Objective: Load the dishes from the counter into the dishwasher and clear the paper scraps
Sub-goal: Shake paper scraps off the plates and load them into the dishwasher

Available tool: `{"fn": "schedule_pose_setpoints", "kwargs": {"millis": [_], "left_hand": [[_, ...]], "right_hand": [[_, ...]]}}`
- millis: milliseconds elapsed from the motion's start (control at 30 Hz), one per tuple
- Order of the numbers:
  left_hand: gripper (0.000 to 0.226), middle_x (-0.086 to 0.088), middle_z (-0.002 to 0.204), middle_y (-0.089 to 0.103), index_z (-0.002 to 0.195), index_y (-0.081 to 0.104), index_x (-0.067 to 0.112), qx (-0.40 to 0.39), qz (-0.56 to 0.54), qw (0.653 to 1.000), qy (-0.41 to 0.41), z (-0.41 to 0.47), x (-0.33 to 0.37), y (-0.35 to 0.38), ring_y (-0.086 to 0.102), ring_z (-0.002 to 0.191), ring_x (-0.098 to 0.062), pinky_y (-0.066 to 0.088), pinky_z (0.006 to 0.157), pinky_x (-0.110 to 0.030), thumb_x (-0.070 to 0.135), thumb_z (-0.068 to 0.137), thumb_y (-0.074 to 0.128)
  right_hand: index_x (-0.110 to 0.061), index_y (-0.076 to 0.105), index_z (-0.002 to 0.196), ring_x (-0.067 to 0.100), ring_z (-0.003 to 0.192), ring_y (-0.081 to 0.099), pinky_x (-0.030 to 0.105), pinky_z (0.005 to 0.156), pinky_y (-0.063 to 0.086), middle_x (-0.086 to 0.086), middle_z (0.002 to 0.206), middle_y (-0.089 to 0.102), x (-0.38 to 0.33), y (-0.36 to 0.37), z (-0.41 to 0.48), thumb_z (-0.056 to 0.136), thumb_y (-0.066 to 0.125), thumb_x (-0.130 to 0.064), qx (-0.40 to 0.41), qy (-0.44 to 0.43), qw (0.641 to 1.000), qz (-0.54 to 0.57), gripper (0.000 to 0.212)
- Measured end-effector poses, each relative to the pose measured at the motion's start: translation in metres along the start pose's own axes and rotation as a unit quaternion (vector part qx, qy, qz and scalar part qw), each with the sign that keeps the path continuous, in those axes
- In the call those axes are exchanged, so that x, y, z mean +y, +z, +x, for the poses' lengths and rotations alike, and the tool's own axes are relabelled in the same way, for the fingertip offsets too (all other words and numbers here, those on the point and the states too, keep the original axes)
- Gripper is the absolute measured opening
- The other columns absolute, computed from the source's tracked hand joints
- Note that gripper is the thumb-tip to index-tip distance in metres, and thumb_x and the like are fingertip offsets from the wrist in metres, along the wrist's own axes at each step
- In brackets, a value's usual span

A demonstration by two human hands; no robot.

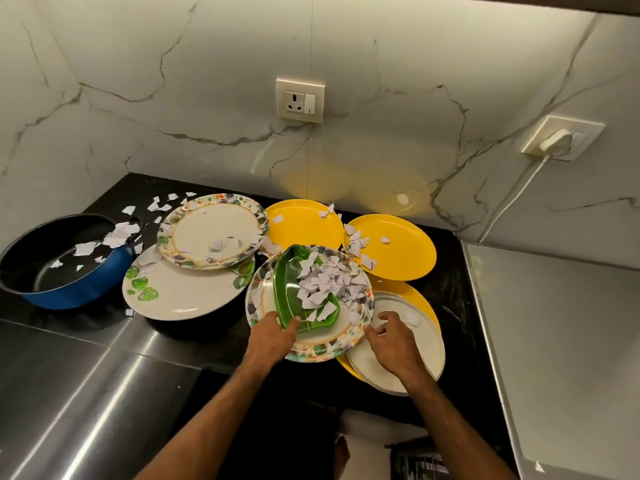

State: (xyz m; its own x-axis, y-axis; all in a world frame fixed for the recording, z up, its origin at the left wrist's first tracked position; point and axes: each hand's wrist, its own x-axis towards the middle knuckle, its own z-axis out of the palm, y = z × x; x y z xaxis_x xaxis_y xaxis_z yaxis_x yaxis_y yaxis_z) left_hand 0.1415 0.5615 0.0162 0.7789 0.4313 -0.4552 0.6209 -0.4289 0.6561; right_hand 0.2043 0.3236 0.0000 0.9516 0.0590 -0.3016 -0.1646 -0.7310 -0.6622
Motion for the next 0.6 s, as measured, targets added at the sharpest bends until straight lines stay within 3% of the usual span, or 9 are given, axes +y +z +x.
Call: {"fn": "schedule_pose_setpoints", "kwargs": {"millis": [133, 267, 367, 500, 600], "left_hand": [[0.059, -0.009, 0.124, 0.068, 0.141, 0.051, 0.011, 0.011, -0.065, 0.996, -0.067, 0.026, -0.001, 0.003, 0.070, 0.102, -0.022, 0.057, 0.094, -0.035, 0.046, 0.096, 0.065], [0.044, -0.009, 0.108, 0.069, 0.135, 0.054, 0.013, 0.016, -0.159, 0.978, -0.134, 0.046, -0.001, 0.004, 0.073, 0.073, -0.018, 0.065, 0.068, -0.036, 0.030, 0.097, 0.068], [0.031, -0.012, 0.105, 0.073, 0.127, 0.060, 0.006, -0.001, -0.258, 0.953, -0.161, 0.058, -0.003, -0.001, 0.076, 0.073, -0.020, 0.062, 0.059, -0.032, 0.019, 0.099, 0.067], [0.008, -0.013, 0.094, 0.076, 0.107, 0.065, 0.007, -0.025, -0.360, 0.919, -0.161, 0.068, 0.003, -0.014, 0.073, 0.074, -0.024, 0.061, 0.066, -0.034, 0.010, 0.099, 0.065], [0.011, -0.012, 0.092, 0.077, 0.108, 0.068, 0.006, -0.005, -0.418, 0.897, -0.143, 0.082, 0.014, -0.023, 0.072, 0.077, -0.026, 0.061, 0.063, -0.032, 0.009, 0.097, 0.066]], "right_hand": [[-0.017, 0.055, 0.128, 0.021, 0.095, 0.072, 0.037, 0.087, 0.056, 0.005, 0.107, 0.074, 0.002, 0.002, 0.032, 0.094, 0.069, -0.046, -0.039, 0.060, 0.996, 0.047, 0.047], [-0.020, 0.063, 0.113, 0.018, 0.081, 0.075, 0.040, 0.083, 0.060, 0.001, 0.097, 0.077, 0.009, 0.004, 0.058, 0.090, 0.073, -0.047, -0.064, 0.095, 0.989, 0.091, 0.037], [-0.013, 0.066, 0.106, 0.021, 0.072, 0.074, 0.044, 0.079, 0.063, 0.005, 0.082, 0.078, 0.015, 0.000, 0.068, 0.094, 0.074, -0.032, -0.106, 0.101, 0.980, 0.131, 0.024], [-0.006, 0.067, 0.109, 0.027, 0.085, 0.076, 0.044, 0.080, 0.064, 0.010, 0.092, 0.078, 0.021, -0.002, 0.079, 0.098, 0.069, -0.022, -0.160, 0.129, 0.958, 0.198, 0.019], [-0.005, 0.065, 0.110, 0.030, 0.088, 0.076, 0.042, 0.078, 0.065, 0.015, 0.097, 0.078, 0.022, 0.000, 0.081, 0.100, 0.063, -0.017, -0.175, 0.144, 0.944, 0.242, 0.016]]}}
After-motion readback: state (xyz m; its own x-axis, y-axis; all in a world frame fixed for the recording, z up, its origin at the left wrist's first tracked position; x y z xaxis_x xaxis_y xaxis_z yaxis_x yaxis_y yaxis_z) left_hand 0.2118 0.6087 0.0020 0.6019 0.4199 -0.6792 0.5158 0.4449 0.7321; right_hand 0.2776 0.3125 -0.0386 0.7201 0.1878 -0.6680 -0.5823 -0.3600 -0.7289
